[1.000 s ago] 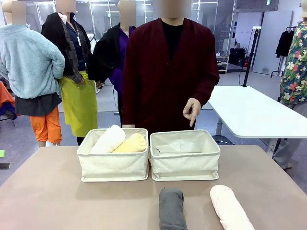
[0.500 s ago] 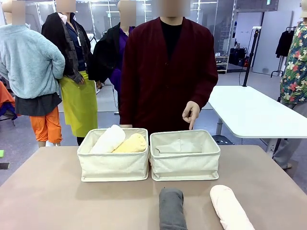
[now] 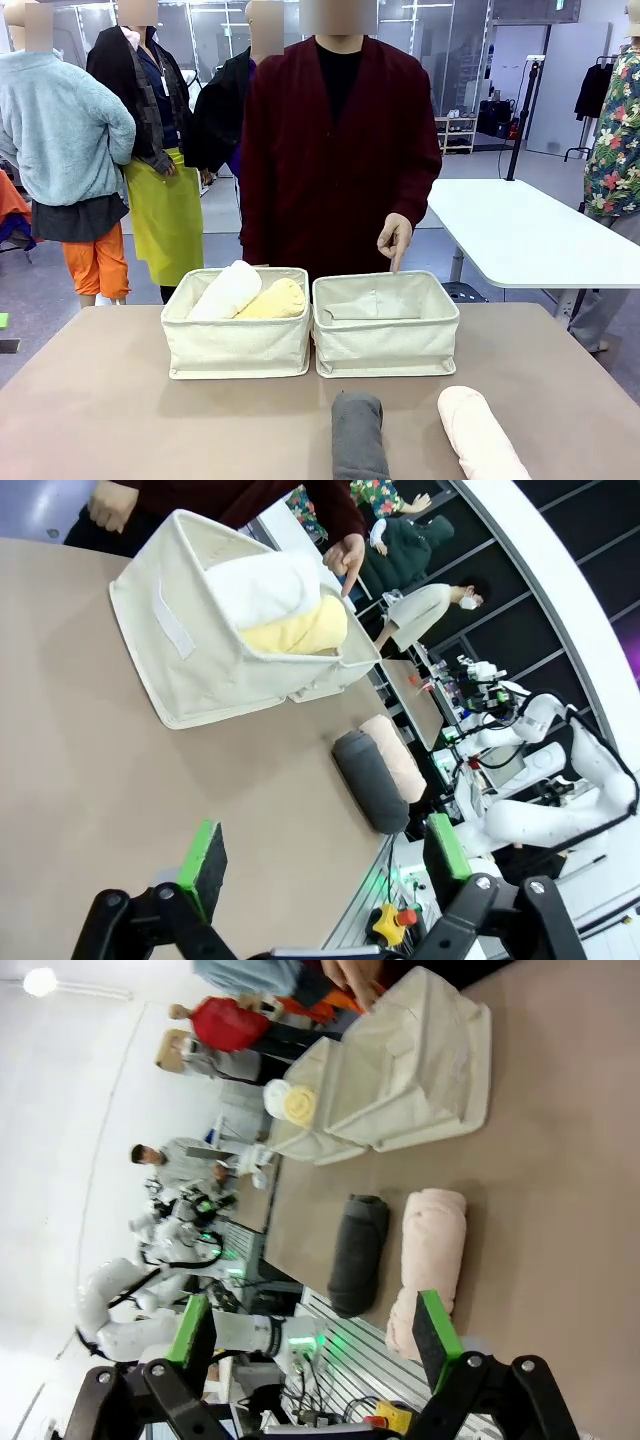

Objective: Divide the towels into two baskets.
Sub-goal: Pick up one hotel-folded towel from the bottom of the table and place it in the Fabric basket indicated by the person.

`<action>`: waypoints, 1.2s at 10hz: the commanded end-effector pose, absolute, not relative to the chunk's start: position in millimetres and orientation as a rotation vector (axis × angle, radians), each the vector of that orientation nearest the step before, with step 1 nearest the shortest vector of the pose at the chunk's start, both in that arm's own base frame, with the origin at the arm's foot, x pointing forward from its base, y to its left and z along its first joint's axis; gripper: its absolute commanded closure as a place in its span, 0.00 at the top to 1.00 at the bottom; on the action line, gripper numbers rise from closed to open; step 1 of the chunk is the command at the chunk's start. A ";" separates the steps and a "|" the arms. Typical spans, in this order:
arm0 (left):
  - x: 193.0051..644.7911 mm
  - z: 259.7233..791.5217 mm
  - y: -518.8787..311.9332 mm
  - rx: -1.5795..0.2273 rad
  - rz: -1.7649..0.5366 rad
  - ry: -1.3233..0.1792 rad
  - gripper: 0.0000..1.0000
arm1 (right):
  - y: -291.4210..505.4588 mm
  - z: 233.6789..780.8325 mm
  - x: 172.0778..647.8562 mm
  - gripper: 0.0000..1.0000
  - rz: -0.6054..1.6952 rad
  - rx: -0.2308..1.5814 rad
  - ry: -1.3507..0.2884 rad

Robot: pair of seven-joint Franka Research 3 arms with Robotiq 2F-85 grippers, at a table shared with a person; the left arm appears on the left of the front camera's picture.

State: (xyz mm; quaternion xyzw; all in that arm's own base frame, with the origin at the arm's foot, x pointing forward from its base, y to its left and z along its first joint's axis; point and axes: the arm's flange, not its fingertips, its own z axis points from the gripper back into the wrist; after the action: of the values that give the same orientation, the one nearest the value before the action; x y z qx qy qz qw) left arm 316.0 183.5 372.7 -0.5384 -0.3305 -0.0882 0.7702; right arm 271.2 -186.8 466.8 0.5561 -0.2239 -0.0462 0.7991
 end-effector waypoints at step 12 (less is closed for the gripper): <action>312.4 374.7 183.1 -1.186 -0.185 -0.727 1.00 | 24.0 336.8 313.3 1.00 -0.107 0.539 -0.059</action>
State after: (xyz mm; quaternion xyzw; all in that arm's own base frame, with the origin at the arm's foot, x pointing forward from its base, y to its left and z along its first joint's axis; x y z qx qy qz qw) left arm 315.8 183.1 372.7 -0.5386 -0.3299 -0.0885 0.7702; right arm 379.2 7.8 367.8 0.2821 -0.0227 -0.0358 0.9584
